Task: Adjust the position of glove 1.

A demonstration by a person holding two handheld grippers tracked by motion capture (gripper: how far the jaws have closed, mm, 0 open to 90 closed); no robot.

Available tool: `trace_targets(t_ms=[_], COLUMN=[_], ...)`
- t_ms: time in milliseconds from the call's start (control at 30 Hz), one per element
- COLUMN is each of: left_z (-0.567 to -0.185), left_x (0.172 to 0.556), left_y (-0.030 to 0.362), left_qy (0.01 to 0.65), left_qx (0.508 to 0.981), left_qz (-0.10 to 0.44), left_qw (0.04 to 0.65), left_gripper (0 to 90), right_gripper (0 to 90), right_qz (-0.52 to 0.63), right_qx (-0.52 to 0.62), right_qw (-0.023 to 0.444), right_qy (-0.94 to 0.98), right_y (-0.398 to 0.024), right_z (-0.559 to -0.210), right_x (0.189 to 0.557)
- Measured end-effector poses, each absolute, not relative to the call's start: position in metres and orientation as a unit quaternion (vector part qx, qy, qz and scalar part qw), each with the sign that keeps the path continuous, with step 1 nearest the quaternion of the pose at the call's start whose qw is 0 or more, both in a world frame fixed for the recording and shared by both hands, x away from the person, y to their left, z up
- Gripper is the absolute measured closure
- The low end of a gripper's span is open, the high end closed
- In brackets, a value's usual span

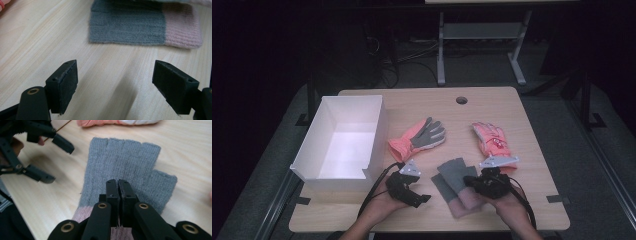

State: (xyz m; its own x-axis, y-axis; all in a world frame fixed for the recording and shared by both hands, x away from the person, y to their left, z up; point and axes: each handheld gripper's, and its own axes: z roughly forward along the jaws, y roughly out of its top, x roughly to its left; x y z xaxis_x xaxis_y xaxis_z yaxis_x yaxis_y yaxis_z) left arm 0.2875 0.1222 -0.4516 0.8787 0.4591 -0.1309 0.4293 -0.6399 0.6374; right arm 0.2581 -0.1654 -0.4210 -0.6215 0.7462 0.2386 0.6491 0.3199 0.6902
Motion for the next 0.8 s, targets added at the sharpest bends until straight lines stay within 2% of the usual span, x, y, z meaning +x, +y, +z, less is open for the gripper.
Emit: trace_targets(t_ms=[433,567,633,700,733,767,800], left_z=[-0.453,-0.452,-0.451,-0.448,-0.445,-0.445,-0.443], left_x=[0.287,0.286,0.284,0.283,0.28,0.28,0.279], left_y=[0.12,0.119,0.119,0.119,0.117,0.117,0.115], left_qy=[0.246,0.245,0.246,0.239,0.24,0.24,0.233], left_qx=[0.907,0.905,0.902,0.901,0.895,0.895,0.896], left_qz=[0.016,0.017,0.016,0.012,0.001,0.001,-0.001], left_qw=[0.342,0.348,0.355,0.361,0.376,0.376,0.377], left_gripper=[19.9,22.7,30.4,46.7,64.8,71.7,71.7], right_gripper=[87.3,76.0,74.5,80.6,88.0,88.0,90.0], right_qz=[0.371,0.384,0.389,0.39,0.385,0.385,0.382], right_qx=[0.431,0.423,0.42,0.413,0.402,0.402,0.4], right_qw=[0.058,0.055,0.068,0.078,0.088,0.088,0.089], right_qy=[0.82,0.819,0.817,0.819,0.826,0.826,0.829], right_y=[-0.141,-0.142,-0.146,-0.154,-0.163,-0.163,-0.167], right_z=[-0.434,-0.433,-0.43,-0.427,-0.425,-0.425,-0.424], right_x=[0.257,0.258,0.257,0.257,0.258,0.258,0.258])
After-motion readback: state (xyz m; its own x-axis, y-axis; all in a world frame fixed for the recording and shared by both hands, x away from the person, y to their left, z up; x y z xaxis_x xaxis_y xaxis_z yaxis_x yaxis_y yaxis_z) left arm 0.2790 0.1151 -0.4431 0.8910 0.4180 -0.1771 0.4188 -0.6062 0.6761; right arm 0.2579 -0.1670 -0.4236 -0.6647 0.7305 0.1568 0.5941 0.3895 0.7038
